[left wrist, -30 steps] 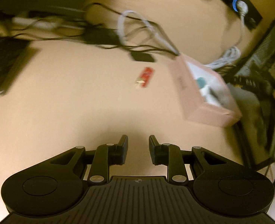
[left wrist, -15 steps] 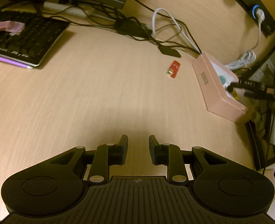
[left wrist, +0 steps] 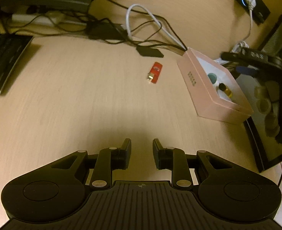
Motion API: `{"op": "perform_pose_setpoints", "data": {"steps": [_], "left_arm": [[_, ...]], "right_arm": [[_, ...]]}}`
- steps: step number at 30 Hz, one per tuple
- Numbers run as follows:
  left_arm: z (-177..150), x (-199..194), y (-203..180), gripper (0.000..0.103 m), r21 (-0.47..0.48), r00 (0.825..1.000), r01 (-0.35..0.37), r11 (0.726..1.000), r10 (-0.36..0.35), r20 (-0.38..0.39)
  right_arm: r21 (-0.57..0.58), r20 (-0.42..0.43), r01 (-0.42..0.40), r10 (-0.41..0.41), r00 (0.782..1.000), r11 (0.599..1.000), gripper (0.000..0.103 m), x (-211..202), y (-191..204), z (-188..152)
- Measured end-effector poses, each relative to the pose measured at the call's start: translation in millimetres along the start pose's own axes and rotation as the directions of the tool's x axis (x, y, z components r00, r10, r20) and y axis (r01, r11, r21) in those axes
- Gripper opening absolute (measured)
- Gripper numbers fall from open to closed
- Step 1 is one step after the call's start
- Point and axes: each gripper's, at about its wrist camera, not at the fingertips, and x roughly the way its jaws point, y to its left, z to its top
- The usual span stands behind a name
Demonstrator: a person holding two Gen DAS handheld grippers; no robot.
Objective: Organize rigid objects
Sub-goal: 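Lower the yellow bottle into the pink box and open the right tool, then grasp the black rectangular pad beside the cables with the right tool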
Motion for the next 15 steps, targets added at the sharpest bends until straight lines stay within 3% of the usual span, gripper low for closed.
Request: {"op": "perform_pose_setpoints", "data": {"steps": [4,11,13,15], "left_arm": [[1,-5,11,0.027,-0.024,1.000,0.020,1.000,-0.020,0.020],[-3,-11,33,0.027,-0.064,0.997,0.060,0.996,-0.057,0.047],[-5,-14,38,0.027,-0.070,0.996,0.070,0.995,-0.066,0.060],[-6,-17,45,0.027,-0.078,0.995,0.080,0.994,-0.074,0.072]], "right_arm": [[-0.019,0.003,-0.039,0.039,0.999,0.999,0.082,10,34,0],[-0.252,-0.069,-0.036,0.019,0.997,0.967,0.082,74,114,5],[-0.249,-0.119,-0.047,0.018,0.993,0.967,0.082,104,124,17],[-0.176,-0.199,-0.061,0.025,0.980,0.983,0.082,139,123,32]]}}
